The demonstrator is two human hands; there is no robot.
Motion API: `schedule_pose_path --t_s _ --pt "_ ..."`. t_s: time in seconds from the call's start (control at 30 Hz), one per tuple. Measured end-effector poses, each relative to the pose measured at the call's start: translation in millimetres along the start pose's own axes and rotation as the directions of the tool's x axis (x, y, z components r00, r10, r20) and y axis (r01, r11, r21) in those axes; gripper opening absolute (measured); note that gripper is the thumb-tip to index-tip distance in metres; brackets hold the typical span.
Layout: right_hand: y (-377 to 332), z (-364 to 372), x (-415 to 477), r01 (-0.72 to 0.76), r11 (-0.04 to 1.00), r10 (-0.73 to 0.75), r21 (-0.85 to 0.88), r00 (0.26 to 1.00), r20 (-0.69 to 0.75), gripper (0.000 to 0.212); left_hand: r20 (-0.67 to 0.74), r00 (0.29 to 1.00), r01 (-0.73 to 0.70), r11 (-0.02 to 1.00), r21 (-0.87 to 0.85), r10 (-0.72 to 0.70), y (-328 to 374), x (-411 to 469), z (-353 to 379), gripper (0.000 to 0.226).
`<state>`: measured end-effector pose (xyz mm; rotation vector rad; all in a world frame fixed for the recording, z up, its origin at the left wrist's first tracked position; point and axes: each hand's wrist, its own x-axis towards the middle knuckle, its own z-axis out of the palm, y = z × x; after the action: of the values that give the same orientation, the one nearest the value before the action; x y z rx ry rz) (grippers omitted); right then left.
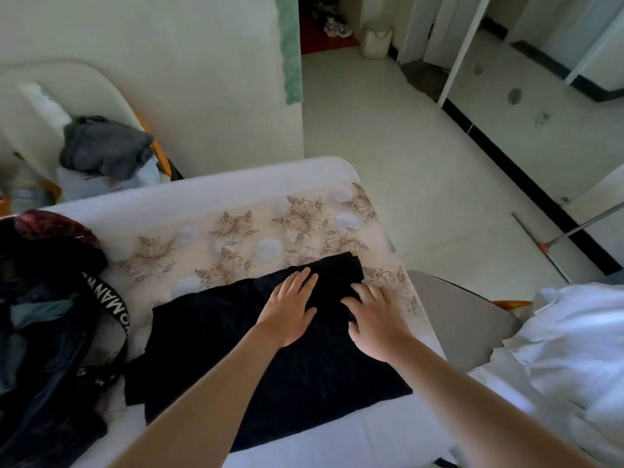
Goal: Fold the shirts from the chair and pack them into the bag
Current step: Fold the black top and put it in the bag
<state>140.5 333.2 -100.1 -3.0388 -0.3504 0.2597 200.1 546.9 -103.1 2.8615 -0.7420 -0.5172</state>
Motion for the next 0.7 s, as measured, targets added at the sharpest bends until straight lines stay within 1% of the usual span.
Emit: schedule_pose_path --t_s 0.07,0.1,0.17,0.23,0.3,0.37,0.43,0.47,0.5,0.57,0.63,0.7 --pt "-23 -10 19 0.072 0.997 -0.071 0.015 0.996 -0.061 0.043 -0.097 0.99 0.094 0.994 -0.047 -0.098 -19 -26 -5 0.065" --pt "-40 -14 29 0.128 0.991 -0.125 0.036 0.99 -0.062 0.043 -0.147 0.978 0.142 0.988 -0.065 -0.15 -30 -42 -6 0.064" --pt "-84 -20 46 0.233 0.968 -0.233 0.095 0.972 -0.008 0.045 -0.2 0.941 0.261 0.961 -0.092 -0.274 -55 -80 -5 0.058" --pt "-133 -22 58 0.316 0.939 -0.326 0.134 0.944 0.059 0.049 -0.213 0.895 0.378 0.92 -0.105 -0.392 -82 -121 1 0.051" --pt "-179 -18 63 0.388 0.91 -0.407 0.148 0.905 0.128 0.053 -0.201 0.855 0.464 0.878 -0.115 -0.478 -105 -163 11 0.05" --pt "-220 -11 65 0.46 0.875 -0.482 0.149 0.856 0.19 0.059 -0.114 0.835 0.518 0.838 -0.17 -0.539 -120 -200 25 0.057" --pt "-254 -5 66 0.504 0.848 -0.531 0.164 0.809 0.253 0.066 0.01 0.835 0.536 0.81 -0.238 -0.55 -129 -229 39 0.067" --pt "-267 -2 67 0.514 0.84 -0.542 0.171 0.789 0.288 0.068 0.052 0.841 0.533 0.808 -0.251 -0.539 -131 -240 44 0.072" --pt "-277 1 68 0.522 0.836 -0.547 0.17 0.772 0.324 0.069 0.065 0.848 0.523 0.815 -0.25 -0.525 -132 -250 48 0.074" --pt "-286 6 72 0.537 0.835 -0.539 0.117 0.761 0.361 0.066 0.055 0.86 0.503 0.825 -0.259 -0.507 -131 -264 53 0.073" --pt "-287 7 77 0.561 0.827 -0.541 0.026 0.784 0.306 0.051 0.004 0.858 0.489 0.816 -0.309 -0.513 -129 -271 56 0.062" --pt "-289 5 82 0.569 0.822 -0.545 -0.037 0.803 0.241 0.037 -0.088 0.824 0.478 0.771 -0.422 -0.559 -127 -271 54 0.046"
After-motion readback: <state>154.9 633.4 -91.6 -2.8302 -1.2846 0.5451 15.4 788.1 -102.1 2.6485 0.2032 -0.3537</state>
